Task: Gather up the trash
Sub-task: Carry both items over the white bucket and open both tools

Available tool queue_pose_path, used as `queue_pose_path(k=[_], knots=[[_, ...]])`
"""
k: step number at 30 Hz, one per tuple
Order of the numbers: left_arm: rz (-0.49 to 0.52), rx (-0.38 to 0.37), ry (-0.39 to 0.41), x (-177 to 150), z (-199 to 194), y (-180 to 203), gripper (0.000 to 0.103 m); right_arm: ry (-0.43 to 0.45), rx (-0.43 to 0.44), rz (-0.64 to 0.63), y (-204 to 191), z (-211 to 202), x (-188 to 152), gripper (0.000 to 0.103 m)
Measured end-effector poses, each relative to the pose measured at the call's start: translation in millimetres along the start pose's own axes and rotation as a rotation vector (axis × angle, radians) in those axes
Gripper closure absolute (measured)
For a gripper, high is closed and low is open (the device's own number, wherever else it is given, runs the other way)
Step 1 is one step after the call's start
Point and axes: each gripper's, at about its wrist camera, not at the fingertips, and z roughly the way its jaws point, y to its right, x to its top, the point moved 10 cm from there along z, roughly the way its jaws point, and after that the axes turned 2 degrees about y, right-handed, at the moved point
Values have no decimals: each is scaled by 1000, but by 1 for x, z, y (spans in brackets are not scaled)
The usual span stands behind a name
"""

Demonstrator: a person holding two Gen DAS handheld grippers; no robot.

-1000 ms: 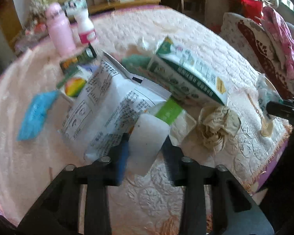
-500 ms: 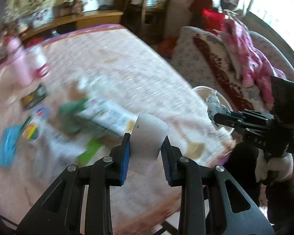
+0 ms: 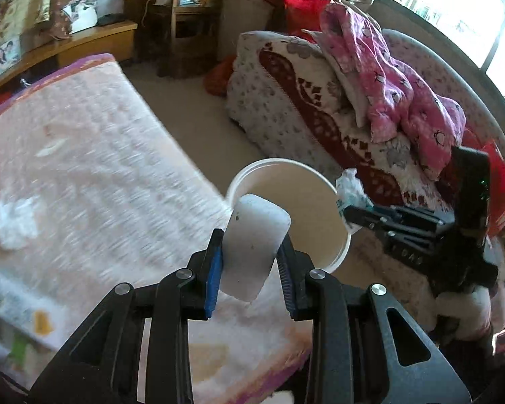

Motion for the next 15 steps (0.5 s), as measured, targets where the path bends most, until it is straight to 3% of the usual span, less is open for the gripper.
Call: queue_pose_path(k=[4,6,7,8,10,15], knots=[[-21,-24,9,11,31,20,66,-28,-11,30,25,17,-4,87],[-21,-53,16,14,41,28,60,-31,-9,35,27,23,-5,73],[-21,-65,17,16,45,31,54,-25,-17,36,28,25,-6,54],[-25,-73,19,16,47,32,48,-13,-24,38,29,26,-6,43],[-41,-81,19,17,52,33,43,-4,-26,35,29,26,-7,43],[-61,-33,19,14,49,21,43,4,-13,48,29,25,-9,43]])
